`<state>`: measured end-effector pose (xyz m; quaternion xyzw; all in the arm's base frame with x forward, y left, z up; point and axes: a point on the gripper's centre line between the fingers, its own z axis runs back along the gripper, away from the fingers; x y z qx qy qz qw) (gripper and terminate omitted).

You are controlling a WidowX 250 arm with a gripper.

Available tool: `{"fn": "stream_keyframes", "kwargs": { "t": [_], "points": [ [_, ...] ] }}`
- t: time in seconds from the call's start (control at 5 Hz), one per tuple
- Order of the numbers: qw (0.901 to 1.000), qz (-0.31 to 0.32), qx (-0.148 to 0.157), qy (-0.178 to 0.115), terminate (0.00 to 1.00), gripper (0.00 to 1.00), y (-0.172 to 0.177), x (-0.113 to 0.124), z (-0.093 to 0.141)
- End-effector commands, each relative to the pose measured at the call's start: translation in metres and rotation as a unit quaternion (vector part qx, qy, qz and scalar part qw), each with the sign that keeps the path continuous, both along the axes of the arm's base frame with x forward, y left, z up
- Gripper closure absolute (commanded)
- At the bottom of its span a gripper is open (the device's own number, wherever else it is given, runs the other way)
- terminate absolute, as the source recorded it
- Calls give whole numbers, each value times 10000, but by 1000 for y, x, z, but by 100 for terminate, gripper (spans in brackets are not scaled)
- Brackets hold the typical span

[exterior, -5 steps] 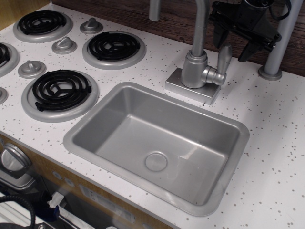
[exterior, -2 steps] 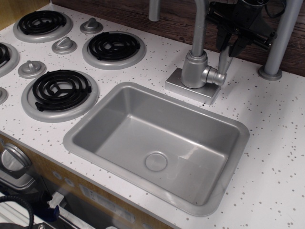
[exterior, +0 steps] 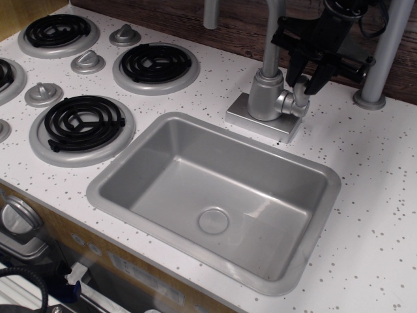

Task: Lever vertical to front

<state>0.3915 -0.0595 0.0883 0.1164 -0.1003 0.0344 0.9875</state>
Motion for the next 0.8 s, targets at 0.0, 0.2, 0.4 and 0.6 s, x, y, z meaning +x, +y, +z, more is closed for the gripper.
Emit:
{"fn": "stream_keyframes", "kwargs": {
  "t": [0.0, 0.2, 0.4, 0.6],
  "points": [
    [9994, -48, -282, -207, 0, 100, -3, -2, 12],
    [9987, 20, -515, 53, 0, 100, -1, -6, -9],
    [9983, 119, -554, 135, 0, 100, 1, -14, -22],
    [9971, 103, -712, 239, 0, 100, 4, -15, -38]
  ]
}}
